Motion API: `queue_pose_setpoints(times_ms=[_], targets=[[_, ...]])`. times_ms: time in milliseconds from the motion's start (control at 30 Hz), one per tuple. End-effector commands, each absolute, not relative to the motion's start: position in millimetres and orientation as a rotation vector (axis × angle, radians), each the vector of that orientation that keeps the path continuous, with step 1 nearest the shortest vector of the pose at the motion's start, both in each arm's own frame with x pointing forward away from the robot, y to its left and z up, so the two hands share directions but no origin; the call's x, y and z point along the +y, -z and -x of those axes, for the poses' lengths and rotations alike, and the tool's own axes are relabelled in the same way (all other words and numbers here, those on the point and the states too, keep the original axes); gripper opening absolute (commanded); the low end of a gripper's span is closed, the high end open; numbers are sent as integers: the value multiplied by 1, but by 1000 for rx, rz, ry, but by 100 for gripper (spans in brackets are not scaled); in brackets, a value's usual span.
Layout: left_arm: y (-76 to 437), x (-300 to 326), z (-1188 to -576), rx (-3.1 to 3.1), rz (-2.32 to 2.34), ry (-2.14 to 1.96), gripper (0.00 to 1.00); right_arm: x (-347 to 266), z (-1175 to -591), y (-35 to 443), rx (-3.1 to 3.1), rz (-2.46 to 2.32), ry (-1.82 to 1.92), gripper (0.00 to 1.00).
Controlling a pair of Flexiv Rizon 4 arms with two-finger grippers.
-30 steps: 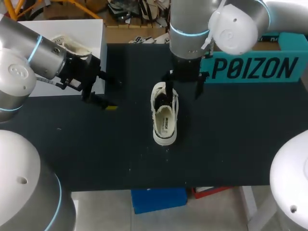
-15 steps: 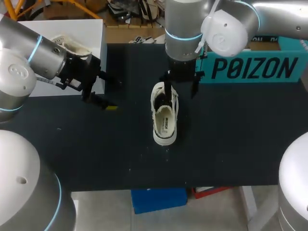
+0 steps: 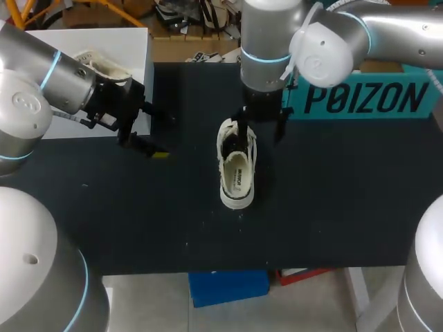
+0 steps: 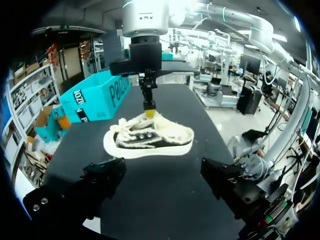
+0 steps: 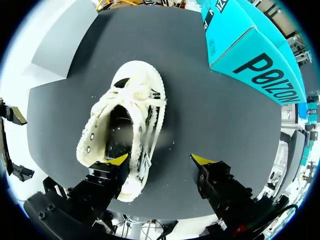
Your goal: Take the shoe out of the shoebox, open the shoe tongue, remove and reinsert the insole, then place the shoe into the shoebox
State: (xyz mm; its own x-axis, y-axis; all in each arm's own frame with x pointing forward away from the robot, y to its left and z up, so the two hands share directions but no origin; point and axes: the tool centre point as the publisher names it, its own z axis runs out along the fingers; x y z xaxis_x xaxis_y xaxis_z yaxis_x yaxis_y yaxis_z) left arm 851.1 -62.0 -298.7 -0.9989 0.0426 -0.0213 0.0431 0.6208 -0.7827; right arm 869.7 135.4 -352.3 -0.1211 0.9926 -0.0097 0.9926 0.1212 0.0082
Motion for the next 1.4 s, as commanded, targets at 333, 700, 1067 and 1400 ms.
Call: queue_pose_setpoints(times_ms=[333, 700, 1067, 1400], targets=[[298, -62, -851, 2833, -75, 1359, 100, 139, -869, 384, 2373, -2094, 19, 69], [298, -62, -851, 2833, -75, 1359, 100, 141, -870, 400, 2378, -2106, 53, 69], [298, -62, -851, 2833, -75, 1359, 100, 150, -870, 418, 2414, -2114, 60, 0], [298, -62, -851, 2833, -75, 1359, 100, 151, -870, 419, 2422, -2112, 66, 0]])
